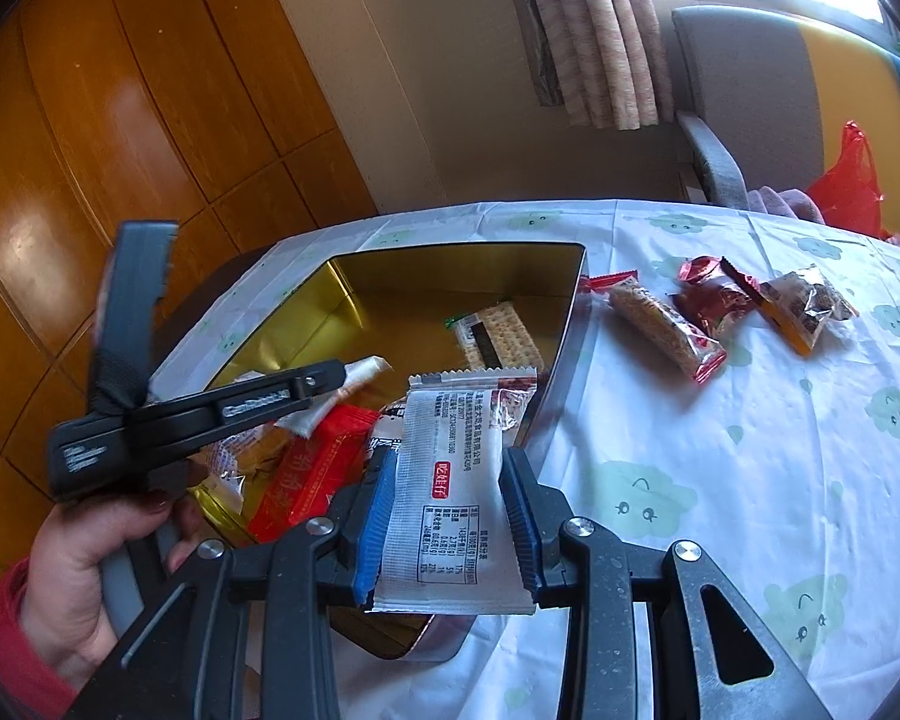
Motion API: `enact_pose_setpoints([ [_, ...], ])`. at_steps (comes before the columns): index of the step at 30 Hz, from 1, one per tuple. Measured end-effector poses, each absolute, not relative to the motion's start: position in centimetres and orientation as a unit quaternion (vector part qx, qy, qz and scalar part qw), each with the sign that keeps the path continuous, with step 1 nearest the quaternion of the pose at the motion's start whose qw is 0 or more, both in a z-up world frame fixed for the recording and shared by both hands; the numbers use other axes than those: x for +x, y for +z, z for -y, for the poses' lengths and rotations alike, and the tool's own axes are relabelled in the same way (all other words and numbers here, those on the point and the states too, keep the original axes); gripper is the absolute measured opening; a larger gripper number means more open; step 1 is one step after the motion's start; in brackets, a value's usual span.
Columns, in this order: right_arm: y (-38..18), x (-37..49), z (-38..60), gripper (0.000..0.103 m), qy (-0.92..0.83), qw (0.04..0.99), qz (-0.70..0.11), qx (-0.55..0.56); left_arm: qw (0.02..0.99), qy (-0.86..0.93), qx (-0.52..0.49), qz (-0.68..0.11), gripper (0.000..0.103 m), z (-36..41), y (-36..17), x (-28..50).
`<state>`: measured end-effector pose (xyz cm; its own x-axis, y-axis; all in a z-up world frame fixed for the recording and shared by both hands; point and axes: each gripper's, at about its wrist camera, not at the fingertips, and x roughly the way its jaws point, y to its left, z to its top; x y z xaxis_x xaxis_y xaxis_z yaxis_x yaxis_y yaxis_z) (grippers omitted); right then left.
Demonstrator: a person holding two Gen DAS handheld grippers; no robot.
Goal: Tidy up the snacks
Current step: 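Open the left gripper to drop the Rosekiss packet while the right gripper releases its packet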
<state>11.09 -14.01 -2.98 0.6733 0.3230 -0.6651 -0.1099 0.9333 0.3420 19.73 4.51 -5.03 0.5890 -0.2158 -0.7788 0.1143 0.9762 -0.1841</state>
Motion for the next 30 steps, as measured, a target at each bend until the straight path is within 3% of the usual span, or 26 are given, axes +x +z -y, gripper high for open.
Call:
enact_pose_setpoints([
  [26,-4.0,16.4,11.1,0.039,0.115,0.899,-0.413,0.088,0.897,-0.088,-0.047,-0.431,0.036,-5.8,-5.1,12.2],
  [30,-4.0,16.6,11.2,0.053,0.106,0.904,-0.406,0.082,0.896,-0.082,-0.049,-0.434,0.036,-6.1,-5.3,11.9],
])
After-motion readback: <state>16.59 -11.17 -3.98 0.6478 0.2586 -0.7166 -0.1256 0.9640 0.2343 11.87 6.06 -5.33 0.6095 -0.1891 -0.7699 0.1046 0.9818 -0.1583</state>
